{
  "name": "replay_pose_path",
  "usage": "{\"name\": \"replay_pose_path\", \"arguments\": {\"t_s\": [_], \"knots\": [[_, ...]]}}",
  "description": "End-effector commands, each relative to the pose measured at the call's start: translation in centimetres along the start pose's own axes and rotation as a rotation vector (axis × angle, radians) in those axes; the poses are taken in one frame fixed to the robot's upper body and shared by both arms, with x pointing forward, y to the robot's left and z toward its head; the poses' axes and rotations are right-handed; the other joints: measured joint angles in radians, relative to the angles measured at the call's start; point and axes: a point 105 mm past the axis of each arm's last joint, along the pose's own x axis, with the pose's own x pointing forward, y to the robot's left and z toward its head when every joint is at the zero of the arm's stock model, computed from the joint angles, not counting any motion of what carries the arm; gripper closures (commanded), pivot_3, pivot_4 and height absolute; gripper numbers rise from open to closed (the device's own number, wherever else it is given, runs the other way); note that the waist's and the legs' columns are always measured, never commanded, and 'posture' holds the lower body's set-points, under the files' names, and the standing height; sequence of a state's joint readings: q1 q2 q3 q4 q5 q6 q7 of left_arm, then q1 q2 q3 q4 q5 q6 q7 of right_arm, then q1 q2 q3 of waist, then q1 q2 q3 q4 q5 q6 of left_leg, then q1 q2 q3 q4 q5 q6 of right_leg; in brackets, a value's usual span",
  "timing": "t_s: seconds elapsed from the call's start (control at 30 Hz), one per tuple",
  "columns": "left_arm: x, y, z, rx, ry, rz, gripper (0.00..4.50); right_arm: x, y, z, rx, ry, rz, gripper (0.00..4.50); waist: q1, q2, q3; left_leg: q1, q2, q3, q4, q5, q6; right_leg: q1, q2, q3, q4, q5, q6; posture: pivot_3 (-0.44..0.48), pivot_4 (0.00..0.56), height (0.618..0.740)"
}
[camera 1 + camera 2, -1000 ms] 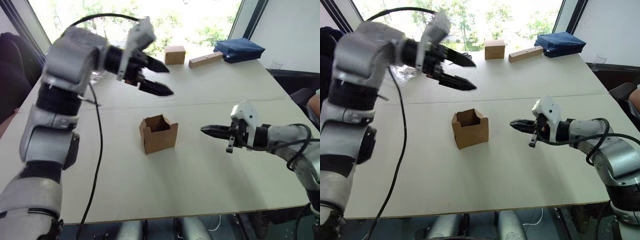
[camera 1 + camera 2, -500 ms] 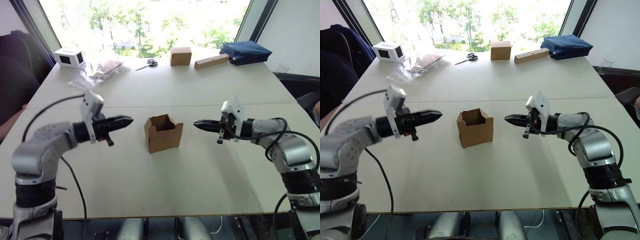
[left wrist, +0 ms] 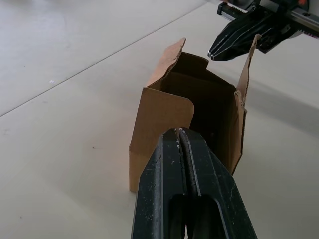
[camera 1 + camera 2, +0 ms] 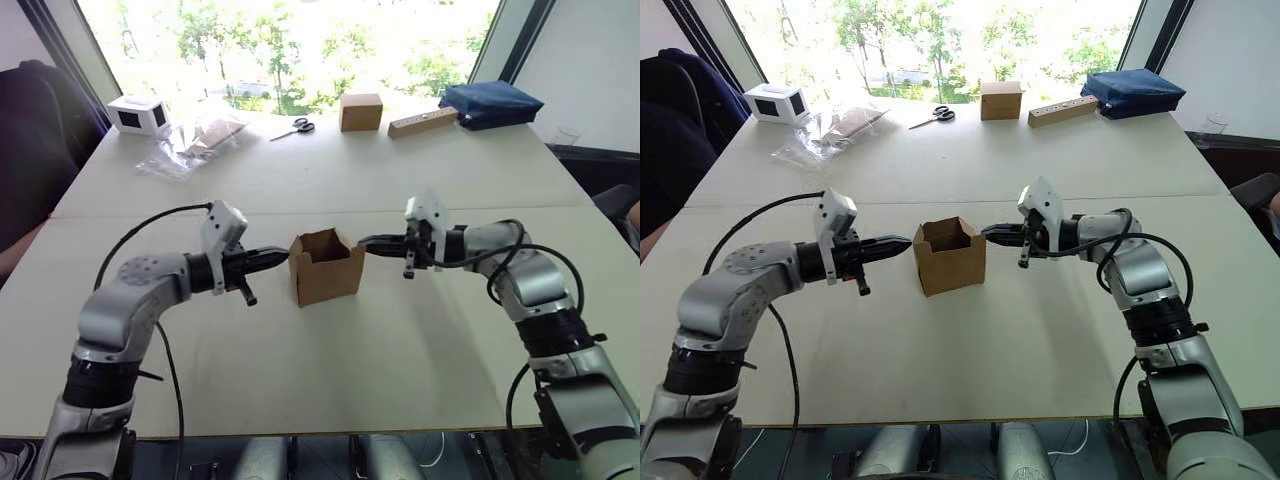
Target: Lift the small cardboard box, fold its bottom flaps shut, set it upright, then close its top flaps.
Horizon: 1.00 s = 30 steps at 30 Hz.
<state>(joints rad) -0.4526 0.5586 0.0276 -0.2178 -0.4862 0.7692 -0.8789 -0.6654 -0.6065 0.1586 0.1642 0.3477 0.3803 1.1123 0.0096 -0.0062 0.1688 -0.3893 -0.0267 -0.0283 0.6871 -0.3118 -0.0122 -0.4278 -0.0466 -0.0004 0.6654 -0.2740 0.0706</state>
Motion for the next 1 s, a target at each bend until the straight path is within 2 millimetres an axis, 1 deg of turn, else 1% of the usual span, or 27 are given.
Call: {"name": "replay_pose_path", "arguments": {"t_s": [0.03,0.17,0.27,0.43,0.57,0.77,0.87,1.0], "knots": [[0.9,0.3,0.7,0.058,-0.005,-0.027,4.47,0.8,0.1,1.3,-0.047,-0.034,0.031,4.5,0.0,0.0,0.0,0.0,0.0,0.0,0.0,0.0,0.0,0.0,0.0,0.0,0.0,0.0,0.0,0.0,0.15,0.74],[1.4,0.3,0.2,0.088,0.025,-0.051,4.47,1.1,0.7,1.5,-0.033,-0.049,0.068,4.5,-0.002,0.0,0.0,0.0,0.0,0.0,-0.001,0.0,0.0,0.0,0.0,0.0,0.0,0.0,0.0,0.0,0.15,0.74],[1.9,0.4,-0.3,0.101,0.044,-0.074,4.47,1.4,1.3,1.1,-0.023,-0.035,0.102,4.5,-0.002,0.0,0.0,0.0,0.0,0.0,-0.001,0.002,-0.003,0.0,0.0,0.0,0.0,0.0,0.0,0.0,0.15,0.74],[2.5,0.8,-0.7,0.128,0.058,-0.07,4.47,1.9,1.7,0.8,-0.017,-0.029,0.117,4.5,-0.003,0.0,0.0,0.0,0.0,0.0,-0.001,0.002,-0.003,0.0,0.0,0.0,0.0,0.0,0.0,0.0,0.15,0.74],[2.9,1.0,-0.9,0.146,0.065,-0.077,4.47,2.3,1.6,0.5,-0.018,-0.016,0.126,4.5,-0.003,0.0,0.0,0.0,0.0,0.0,-0.001,0.002,-0.003,0.0,0.0,0.0,0.0,0.0,0.0,0.0,0.15,0.74],[3.6,1.2,-0.5,0.177,0.052,-0.088,4.47,2.5,2.0,0.2,-0.03,0.028,0.155,4.5,-0.001,0.0,0.0,0.0,0.0,0.0,-0.001,0.002,-0.003,0.0,0.0,0.0,0.0,0.0,0.0,0.0,0.15,0.74],[3.8,1.2,-0.5,0.18,0.049,-0.094,4.47,2.6,2.0,0.1,-0.044,0.041,0.148,4.5,-0.002,0.0,0.0,0.0,0.0,0.0,-0.001,0.002,-0.003,-0.001,0.0,0.0,0.0,0.0,0.0,0.0,0.15,0.74],[3.8,1.1,-0.5,0.187,0.048,-0.107,4.47,2.7,1.5,0.0,-0.049,0.043,0.109,4.5,-0.003,0.0,0.0,0.0,0.0,0.0,-0.001,0.002,-0.003,-0.001,0.0,0.0,0.0,0.0,0.0,0.0,0.15,0.74]]}}
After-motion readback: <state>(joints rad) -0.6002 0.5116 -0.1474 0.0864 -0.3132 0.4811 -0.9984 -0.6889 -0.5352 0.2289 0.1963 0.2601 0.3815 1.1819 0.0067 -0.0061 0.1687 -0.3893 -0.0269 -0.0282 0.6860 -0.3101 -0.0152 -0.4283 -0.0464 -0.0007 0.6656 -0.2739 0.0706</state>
